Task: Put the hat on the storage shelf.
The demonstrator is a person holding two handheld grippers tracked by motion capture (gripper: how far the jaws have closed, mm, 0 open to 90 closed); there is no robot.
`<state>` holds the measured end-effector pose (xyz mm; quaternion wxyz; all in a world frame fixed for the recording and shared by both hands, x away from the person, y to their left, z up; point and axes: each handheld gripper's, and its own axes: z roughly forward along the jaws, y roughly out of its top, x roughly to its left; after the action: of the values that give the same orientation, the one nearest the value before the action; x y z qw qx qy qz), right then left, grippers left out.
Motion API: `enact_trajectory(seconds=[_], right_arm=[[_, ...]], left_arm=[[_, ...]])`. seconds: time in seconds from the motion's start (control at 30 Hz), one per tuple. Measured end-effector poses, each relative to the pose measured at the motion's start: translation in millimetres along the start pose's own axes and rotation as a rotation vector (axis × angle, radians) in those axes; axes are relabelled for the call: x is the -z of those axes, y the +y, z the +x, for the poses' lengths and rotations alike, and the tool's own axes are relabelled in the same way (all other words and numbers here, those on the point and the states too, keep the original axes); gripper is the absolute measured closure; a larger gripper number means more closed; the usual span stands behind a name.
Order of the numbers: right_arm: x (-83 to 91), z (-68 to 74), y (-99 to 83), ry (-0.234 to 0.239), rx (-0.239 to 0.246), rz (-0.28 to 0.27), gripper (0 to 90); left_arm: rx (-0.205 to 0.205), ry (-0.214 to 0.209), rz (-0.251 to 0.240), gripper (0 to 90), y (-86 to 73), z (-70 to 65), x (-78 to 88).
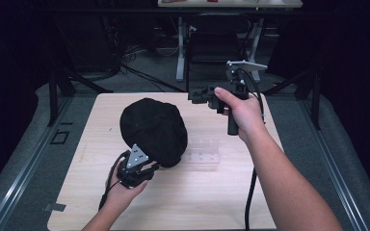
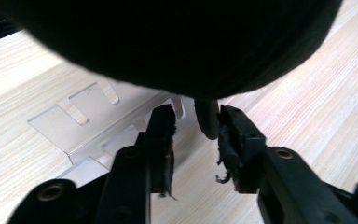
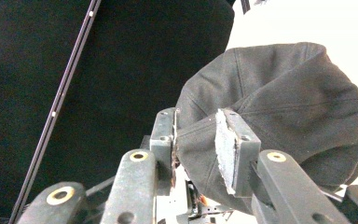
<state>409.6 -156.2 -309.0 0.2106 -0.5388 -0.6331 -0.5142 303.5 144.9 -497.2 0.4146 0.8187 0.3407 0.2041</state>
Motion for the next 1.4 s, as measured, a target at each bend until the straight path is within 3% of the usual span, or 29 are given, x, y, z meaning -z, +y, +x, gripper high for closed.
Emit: enact_trajectory(seconds=[0.3,0.9,1.17,1.4], right_arm=[[0.9,-4.4,-1.3,-0.008,-0.001,0.001,68.1],[20.8,-19.0,-9.4,-0.089,0.016,-0.007,67.9],[39.8,-28.8,-22.0,-0.149,0.046,-0.022,67.8],[53.8,-38.9,-37.1,-0.2,0.066,-0.044,67.6]], left_arm=[[0.05,-0.044,-0.024,56.9,-2.4,1.0,5.8],[0.108,-0.028,-0.012,52.7,-26.6,19.3,22.3],[0.178,-0.005,-0.014,52.0,-44.1,34.6,33.8],[0.233,0.007,-0.021,51.7,-58.4,42.6,33.8]])
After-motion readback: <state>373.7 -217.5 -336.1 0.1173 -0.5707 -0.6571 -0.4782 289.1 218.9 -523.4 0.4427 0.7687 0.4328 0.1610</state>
